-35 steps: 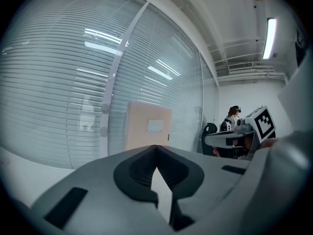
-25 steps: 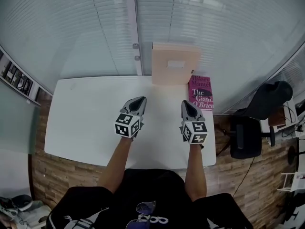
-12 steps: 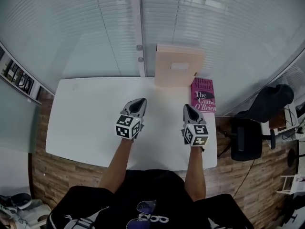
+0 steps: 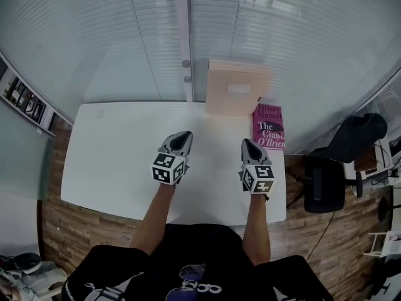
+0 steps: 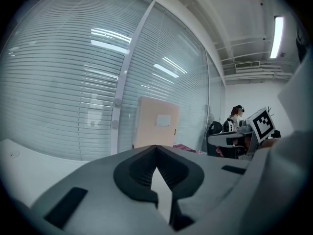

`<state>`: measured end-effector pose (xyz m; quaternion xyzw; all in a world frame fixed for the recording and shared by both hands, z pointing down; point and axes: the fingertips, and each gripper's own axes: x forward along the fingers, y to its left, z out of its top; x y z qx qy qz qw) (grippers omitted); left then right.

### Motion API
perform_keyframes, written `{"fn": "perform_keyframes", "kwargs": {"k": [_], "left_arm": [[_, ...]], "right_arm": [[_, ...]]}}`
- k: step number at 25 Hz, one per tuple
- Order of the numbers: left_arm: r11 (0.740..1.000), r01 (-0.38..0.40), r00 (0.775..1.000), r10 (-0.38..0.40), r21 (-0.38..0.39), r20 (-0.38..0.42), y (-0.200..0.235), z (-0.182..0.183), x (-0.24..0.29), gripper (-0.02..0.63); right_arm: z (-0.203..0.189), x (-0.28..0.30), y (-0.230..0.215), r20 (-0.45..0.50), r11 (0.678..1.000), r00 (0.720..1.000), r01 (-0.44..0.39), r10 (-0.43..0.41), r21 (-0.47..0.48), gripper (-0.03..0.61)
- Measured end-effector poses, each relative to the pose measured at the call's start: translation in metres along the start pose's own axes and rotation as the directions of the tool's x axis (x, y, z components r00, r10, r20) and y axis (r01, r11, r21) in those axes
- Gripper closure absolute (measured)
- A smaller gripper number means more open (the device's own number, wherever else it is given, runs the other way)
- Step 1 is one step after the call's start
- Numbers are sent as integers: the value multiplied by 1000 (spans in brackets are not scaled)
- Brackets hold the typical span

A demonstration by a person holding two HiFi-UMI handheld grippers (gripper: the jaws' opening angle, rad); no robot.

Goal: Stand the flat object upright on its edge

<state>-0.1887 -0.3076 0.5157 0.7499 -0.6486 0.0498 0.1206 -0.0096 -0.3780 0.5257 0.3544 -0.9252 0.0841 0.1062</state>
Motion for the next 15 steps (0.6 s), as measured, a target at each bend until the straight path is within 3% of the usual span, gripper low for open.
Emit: {"fn": "perform_keyframes", "kwargs": {"k": [15], "left_arm": [[999,11,1000,-11,-35,-3,-14,-11,6,592]], "right_arm": [[-12,-12,-17,-6,999,999,33,-33,37,555]]}}
